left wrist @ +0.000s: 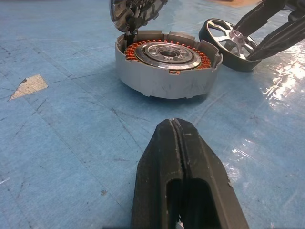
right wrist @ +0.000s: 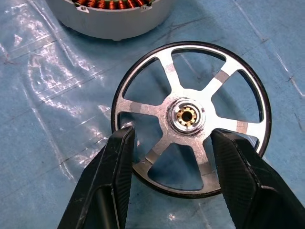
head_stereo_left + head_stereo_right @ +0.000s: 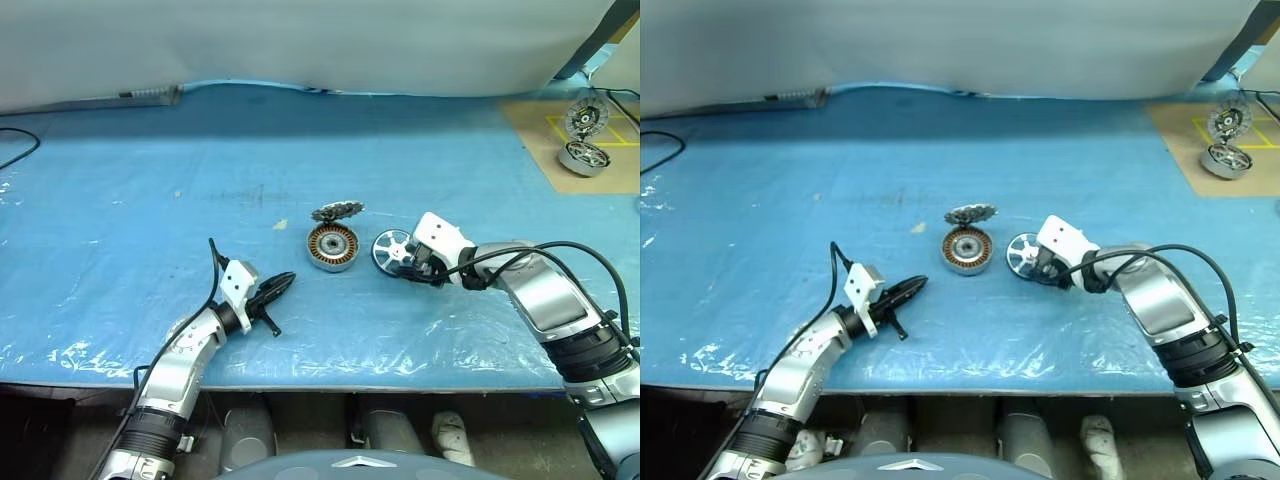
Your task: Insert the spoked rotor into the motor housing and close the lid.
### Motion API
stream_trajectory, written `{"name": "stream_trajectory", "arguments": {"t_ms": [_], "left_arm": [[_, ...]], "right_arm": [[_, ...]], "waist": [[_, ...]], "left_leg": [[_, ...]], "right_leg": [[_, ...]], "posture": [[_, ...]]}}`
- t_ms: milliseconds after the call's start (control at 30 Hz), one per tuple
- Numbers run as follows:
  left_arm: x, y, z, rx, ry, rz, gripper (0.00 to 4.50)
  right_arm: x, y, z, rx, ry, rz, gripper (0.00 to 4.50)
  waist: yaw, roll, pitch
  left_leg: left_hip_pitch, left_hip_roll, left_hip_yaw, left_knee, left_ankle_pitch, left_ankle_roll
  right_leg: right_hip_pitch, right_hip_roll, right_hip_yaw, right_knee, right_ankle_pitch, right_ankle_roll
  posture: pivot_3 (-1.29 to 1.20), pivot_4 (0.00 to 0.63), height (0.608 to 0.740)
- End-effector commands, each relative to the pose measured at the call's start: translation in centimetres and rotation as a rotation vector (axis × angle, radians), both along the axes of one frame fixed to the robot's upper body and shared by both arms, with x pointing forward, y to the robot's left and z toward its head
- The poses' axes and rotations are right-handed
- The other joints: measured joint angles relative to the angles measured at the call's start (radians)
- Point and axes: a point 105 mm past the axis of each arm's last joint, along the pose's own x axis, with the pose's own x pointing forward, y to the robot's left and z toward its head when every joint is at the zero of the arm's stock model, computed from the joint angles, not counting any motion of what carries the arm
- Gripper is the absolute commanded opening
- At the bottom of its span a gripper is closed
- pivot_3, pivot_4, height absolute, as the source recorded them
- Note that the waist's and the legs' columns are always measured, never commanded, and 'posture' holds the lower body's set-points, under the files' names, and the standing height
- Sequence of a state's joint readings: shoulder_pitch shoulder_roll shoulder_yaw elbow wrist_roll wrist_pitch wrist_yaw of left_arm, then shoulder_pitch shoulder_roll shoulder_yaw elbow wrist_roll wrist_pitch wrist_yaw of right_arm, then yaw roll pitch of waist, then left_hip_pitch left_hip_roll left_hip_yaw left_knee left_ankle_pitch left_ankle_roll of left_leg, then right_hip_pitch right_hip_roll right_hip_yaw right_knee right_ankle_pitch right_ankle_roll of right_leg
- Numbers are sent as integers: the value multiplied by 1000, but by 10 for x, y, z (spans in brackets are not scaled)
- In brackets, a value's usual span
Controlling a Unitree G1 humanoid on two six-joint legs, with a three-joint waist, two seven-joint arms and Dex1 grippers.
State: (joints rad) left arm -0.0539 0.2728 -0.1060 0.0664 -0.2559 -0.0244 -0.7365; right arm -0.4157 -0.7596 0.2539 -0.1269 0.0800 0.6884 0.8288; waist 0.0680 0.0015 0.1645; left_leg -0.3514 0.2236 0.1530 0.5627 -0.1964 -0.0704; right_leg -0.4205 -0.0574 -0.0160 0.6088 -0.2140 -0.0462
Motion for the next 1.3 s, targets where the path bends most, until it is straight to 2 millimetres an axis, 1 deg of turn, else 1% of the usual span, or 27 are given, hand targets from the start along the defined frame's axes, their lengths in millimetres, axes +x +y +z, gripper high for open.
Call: {"name": "stream_trajectory", "arguments": {"t_ms": [33,67,100,200,400,533,567,633,700,800,867,967,1033,1100,1200,1300], "left_arm": [[0,0,9,-7,-39,-4,0],[0,0,9,-8,-39,-3,0],[0,0,9,-8,-39,-2,0],[0,1,9,-9,-38,1,0],[-1,1,9,-12,-35,5,0],[-1,1,9,-11,-34,6,0],[-1,1,8,-11,-34,5,0],[-1,2,8,-11,-34,5,0],[0,1,8,-11,-33,4,0],[0,1,8,-11,-33,2,0],[0,0,8,-12,-33,1,0],[1,0,9,-14,-34,2,0],[1,-1,9,-15,-35,3,0],[1,0,9,-16,-34,5,0],[1,0,9,-15,-35,6,0],[2,0,9,-15,-37,8,0]], "right_arm": [[6,-2,1,-14,-10,-60,2635],[7,-2,1,-14,-8,-73,2635],[8,-2,2,-15,-8,-79,2272],[7,0,3,-6,-1,-89,1503],[4,2,3,4,14,-92,1490],[5,0,10,2,-7,-87,1489],[6,0,14,3,-17,-79,1489],[6,2,31,24,-51,-31,1488],[1,6,46,50,-67,36,1370],[-7,13,58,78,-63,109,1370],[-11,20,65,95,-62,147,1370],[-17,39,71,133,-55,211,1370],[-21,53,70,154,-47,247,1370],[-23,68,66,162,-37,280,1370],[-17,84,60,165,-37,288,1370],[-8,92,57,160,-49,286,1370]], "waist": [[0,0,0],[0,0,0],[0,0,0],[1,0,0],[1,0,0],[1,0,0],[1,0,0],[1,0,0],[1,0,0],[0,0,0],[-1,0,0],[0,0,0],[0,0,0],[0,0,0],[0,0,0],[0,0,0]], "left_leg": [[0,0,0,0,0,0],[0,0,0,0,0,0],[0,0,0,0,0,0],[0,0,0,0,0,0],[0,0,0,0,0,0],[0,0,0,0,0,0],[0,0,0,0,0,0],[0,0,0,0,0,0],[0,0,0,0,0,0],[0,0,0,0,0,0],[1,0,0,0,0,0],[1,0,0,0,0,0],[0,0,0,0,0,0],[1,0,0,0,0,0],[0,1,0,0,0,0],[0,0,0,0,0,0]], "right_leg": [[0,0,0,0,0,0],[0,0,0,0,0,0],[0,0,0,0,0,0],[0,0,0,0,0,0],[0,0,0,0,0,0],[0,0,0,0,0,0],[0,0,0,0,0,0],[0,0,0,0,0,0],[0,0,0,0,0,0],[0,0,0,0,0,0],[0,0,0,0,0,0],[0,0,0,0,0,0],[0,0,0,0,0,0],[0,1,0,1,0,0],[0,1,0,1,0,0],[0,1,0,1,0,0]], "posture": [[0,150,740],[0,150,740],[0,150,740],[0,150,740],[0,150,740],[0,150,740],[0,150,740],[0,150,740],[0,150,740],[0,150,740],[0,150,740],[0,150,740],[0,150,740],[0,150,740],[0,150,740],[0,150,740]]}}
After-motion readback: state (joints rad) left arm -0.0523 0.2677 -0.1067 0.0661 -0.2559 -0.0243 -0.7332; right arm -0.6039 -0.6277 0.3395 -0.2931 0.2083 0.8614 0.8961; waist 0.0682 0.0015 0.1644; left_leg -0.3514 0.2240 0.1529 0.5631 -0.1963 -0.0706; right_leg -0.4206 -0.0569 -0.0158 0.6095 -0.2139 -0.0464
